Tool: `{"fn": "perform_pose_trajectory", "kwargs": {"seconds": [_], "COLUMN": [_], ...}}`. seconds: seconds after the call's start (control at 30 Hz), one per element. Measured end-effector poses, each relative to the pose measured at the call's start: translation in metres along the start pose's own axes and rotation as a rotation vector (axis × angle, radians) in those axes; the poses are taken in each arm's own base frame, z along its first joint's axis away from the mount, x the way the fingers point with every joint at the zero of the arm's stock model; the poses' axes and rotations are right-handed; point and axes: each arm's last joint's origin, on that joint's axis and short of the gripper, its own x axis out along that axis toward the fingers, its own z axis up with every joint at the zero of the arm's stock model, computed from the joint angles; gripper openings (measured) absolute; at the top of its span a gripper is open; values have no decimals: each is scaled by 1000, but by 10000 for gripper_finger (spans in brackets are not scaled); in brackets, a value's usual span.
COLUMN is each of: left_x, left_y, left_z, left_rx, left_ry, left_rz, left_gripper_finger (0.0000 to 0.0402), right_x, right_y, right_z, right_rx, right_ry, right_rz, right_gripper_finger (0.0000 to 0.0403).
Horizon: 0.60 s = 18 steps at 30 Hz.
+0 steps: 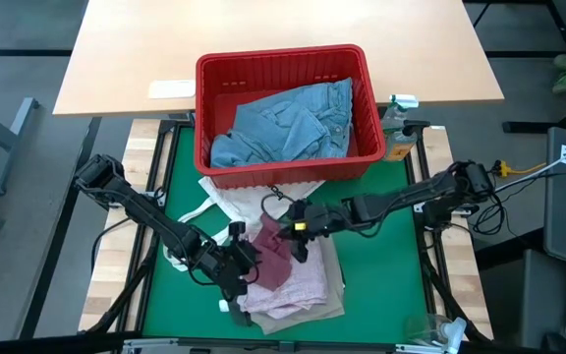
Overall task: Fold laundry
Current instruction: Fold the purple panty
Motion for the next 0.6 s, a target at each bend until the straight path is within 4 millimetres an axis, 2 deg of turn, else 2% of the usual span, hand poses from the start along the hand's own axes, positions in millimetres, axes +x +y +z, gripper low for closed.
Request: {"fn": "perform_pose_trajectory", "kwargs": {"seconds": [0.33, 0.6], "left_x": [-13, -52], "left_y": [3, 6], "left_z": [5, 14], "left_rx": [-18, -43], "left_ry": [-33, -117], "left_rz": [-24, -131], "left_gripper_finger": [102, 102], "right_x": [-4, 0], "right_y": [34, 62], "right_z": [-15, -32], "right_rx": [-94, -121], "right_ry": [-32, -74], "right_rz": [87, 156], "right_gripper_finger": [3, 2]}}
